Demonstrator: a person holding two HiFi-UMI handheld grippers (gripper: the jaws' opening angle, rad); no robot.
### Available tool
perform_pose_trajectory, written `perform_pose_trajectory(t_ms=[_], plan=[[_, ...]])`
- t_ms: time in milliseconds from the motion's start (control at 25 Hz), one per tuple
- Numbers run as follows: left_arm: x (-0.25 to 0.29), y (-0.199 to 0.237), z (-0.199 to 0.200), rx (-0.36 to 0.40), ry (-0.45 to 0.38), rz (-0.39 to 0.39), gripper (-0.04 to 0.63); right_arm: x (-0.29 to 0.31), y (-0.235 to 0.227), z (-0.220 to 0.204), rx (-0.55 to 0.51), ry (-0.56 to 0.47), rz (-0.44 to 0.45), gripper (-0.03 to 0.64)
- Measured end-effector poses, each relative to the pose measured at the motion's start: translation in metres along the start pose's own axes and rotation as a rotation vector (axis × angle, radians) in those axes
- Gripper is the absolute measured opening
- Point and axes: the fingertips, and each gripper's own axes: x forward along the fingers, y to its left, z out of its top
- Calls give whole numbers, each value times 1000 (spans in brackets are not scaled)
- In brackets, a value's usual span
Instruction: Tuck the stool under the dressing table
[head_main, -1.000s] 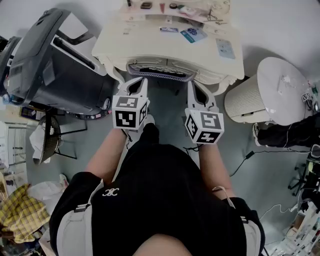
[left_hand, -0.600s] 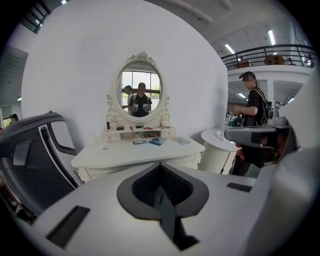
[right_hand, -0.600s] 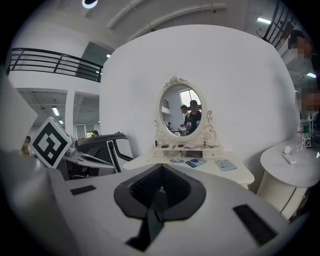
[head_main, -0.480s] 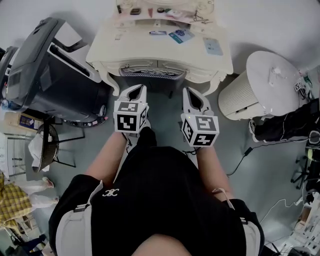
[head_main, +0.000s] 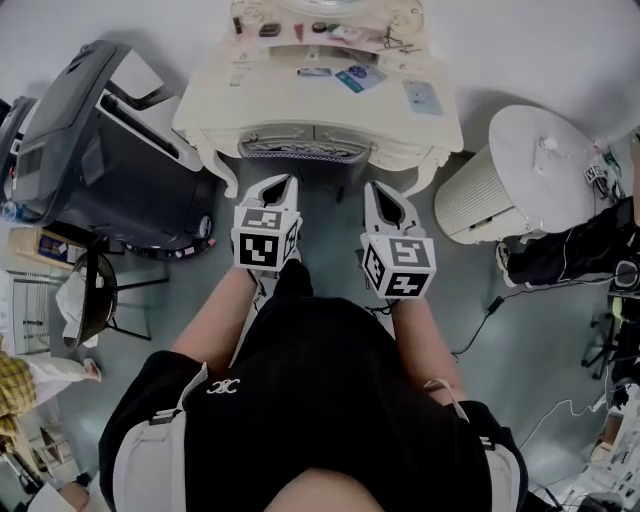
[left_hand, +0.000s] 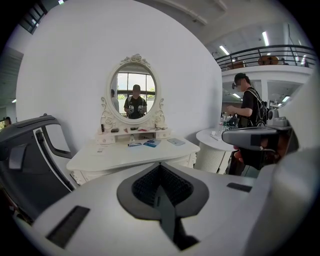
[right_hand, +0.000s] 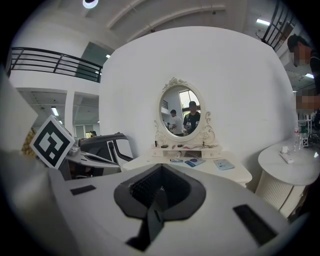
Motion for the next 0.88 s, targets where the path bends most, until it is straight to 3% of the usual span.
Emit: perform_pose_trajectory(t_ms=[880], plan=[[-9, 5, -24, -6, 25, -27, 8, -8, 22, -22, -5, 45, 0, 9]])
